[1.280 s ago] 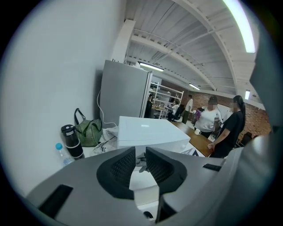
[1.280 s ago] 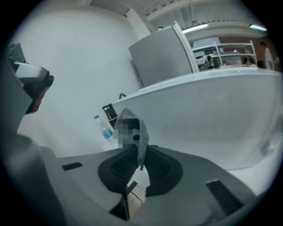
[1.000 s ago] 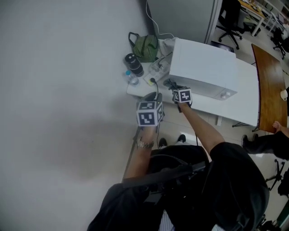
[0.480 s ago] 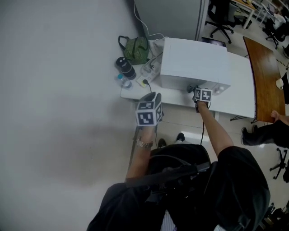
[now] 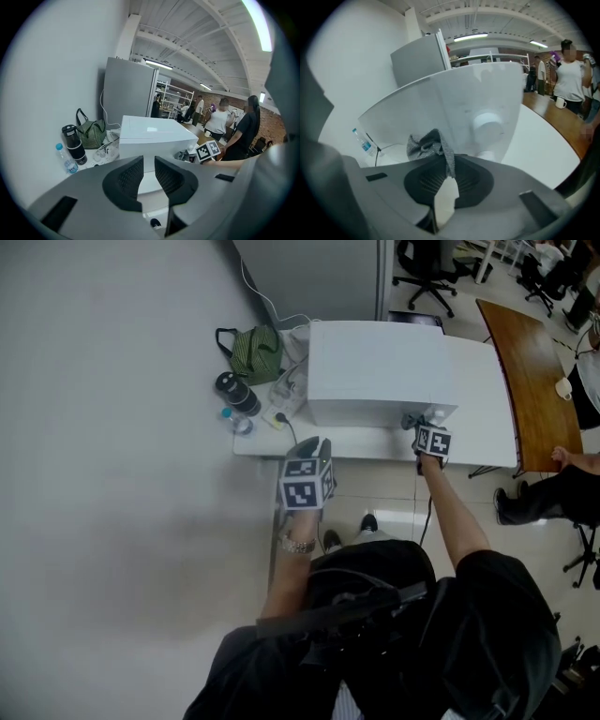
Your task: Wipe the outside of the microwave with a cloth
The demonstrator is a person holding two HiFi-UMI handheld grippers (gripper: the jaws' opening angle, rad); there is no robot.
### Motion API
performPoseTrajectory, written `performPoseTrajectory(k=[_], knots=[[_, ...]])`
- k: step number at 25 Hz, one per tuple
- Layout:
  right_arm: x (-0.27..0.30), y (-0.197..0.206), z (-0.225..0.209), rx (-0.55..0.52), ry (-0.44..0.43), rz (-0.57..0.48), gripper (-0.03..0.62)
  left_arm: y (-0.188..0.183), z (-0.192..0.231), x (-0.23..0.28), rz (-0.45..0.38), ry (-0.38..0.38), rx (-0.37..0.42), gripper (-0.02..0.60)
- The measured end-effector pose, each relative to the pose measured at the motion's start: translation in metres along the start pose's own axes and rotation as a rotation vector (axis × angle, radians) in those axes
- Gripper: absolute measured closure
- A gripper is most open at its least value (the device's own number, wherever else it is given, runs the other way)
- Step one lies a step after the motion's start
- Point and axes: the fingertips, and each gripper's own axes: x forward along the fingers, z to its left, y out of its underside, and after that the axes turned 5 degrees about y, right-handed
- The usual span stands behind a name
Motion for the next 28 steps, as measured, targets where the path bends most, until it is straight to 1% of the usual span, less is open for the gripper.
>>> performPoseTrajectory(k=[1, 3, 5, 8, 10, 11, 13, 16, 19, 23, 25, 26, 28], knots=[[0.004, 0.006, 0.022, -0.017, -0.036, 0.009, 0.563, 0.001, 0.004, -0.004, -0.003, -0.013, -0.005, 0.505], [0.016, 0.024, 0.080, -0.062, -0.126, 0.044, 0.563, 0.005, 0.016, -0.017, -0.008, -0.054, -0.015, 0.505], [0.030, 0.041, 0.149, -0.128, -0.227, 0.086, 0.563, 0.013, 0.036, -0.035, -0.007, -0.116, -0.029, 0.505], [0.045, 0.060, 0.243, -0.240, -0.355, 0.126, 0.563, 0.027, 0.068, -0.067, -0.008, -0.225, -0.077, 0.505], [0.057, 0.070, 0.287, -0.308, -0.387, 0.144, 0.563, 0.035, 0.085, -0.089, -0.013, -0.292, -0.112, 0.505], [0.064, 0.073, 0.301, -0.328, -0.383, 0.150, 0.563, 0.039, 0.092, -0.099, -0.014, -0.322, -0.126, 0.505], [0.075, 0.077, 0.316, -0.346, -0.356, 0.161, 0.563, 0.049, 0.101, -0.119, -0.011, -0.377, -0.149, 0.505], [0.086, 0.082, 0.309, -0.368, -0.324, 0.172, 0.563, 0.066, 0.107, -0.138, 0.008, -0.429, -0.185, 0.505], [0.088, 0.066, 0.269, -0.328, -0.287, 0.153, 0.563, 0.073, 0.108, -0.133, 0.019, -0.420, -0.206, 0.505], [0.083, 0.043, 0.173, -0.305, -0.164, 0.161, 0.563, 0.058, 0.104, -0.105, 0.007, -0.348, -0.185, 0.505], [0.074, 0.037, 0.128, -0.301, -0.129, 0.157, 0.563, 0.048, 0.098, -0.088, 0.002, -0.299, -0.164, 0.505], [0.070, 0.036, 0.106, -0.284, -0.110, 0.152, 0.563, 0.043, 0.093, -0.078, 0.001, -0.272, -0.152, 0.505], [0.058, 0.032, 0.069, -0.196, -0.075, 0.119, 0.563, 0.031, 0.082, -0.059, 0.002, -0.213, -0.127, 0.505]])
